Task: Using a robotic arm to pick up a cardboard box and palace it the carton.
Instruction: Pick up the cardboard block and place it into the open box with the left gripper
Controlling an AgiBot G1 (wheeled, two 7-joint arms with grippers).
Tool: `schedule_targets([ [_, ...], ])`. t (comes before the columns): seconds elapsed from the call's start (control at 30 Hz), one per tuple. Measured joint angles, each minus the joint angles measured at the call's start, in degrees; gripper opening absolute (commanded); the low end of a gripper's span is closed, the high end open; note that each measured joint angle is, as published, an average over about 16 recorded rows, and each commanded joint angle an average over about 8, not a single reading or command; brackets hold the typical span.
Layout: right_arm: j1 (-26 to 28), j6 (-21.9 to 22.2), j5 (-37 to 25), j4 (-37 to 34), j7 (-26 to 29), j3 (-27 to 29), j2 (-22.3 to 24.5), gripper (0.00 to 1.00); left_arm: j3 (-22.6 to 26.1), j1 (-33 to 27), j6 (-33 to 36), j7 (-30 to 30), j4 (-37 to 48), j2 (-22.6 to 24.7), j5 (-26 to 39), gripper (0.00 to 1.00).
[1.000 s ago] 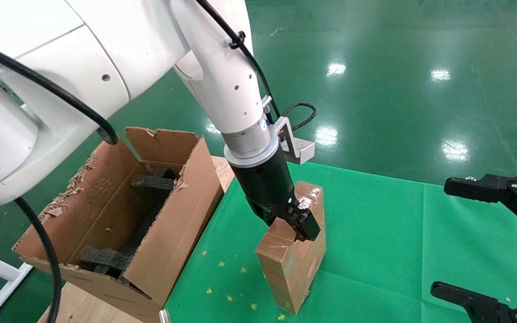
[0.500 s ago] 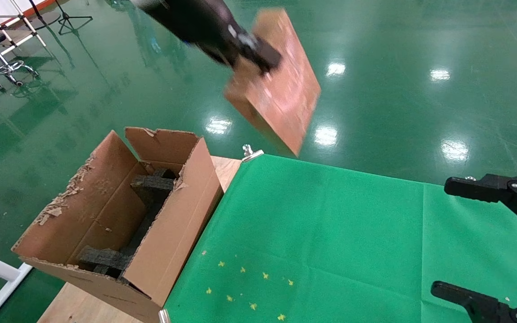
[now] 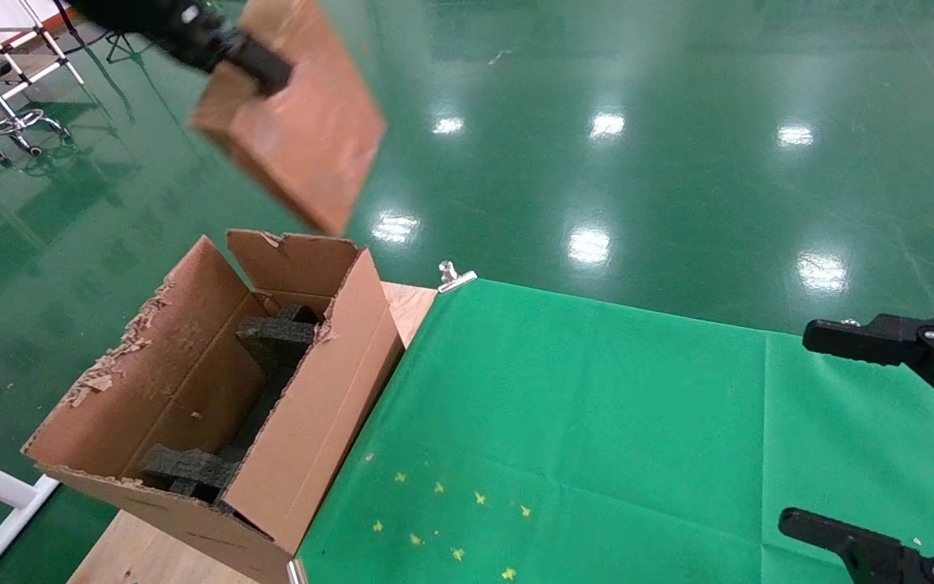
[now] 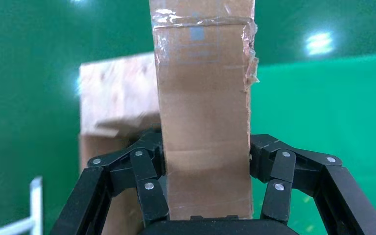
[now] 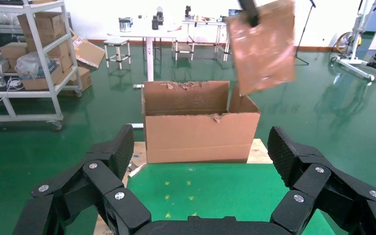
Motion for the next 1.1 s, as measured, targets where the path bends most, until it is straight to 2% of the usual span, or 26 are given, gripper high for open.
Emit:
schedule_targets([
  [0.3,0.0,0.0,0.0,0.0,0.0,0.0,0.0,1.0,1.9,2.0,0.6,5.9,2.7,-5.9,2.6,0.0],
  [0.6,0.0,0.0,0.0,0.0,0.0,0.0,0.0,1.0,2.3,7.0,-2.3,9.8,4.4,-11.1,2.8,0.0],
  [1.1,0.0,0.0,0.0,0.0,0.0,0.0,0.0,1.0,0.5,17.3,-9.0,14.2,8.0,-15.7,-0.3,0.0],
])
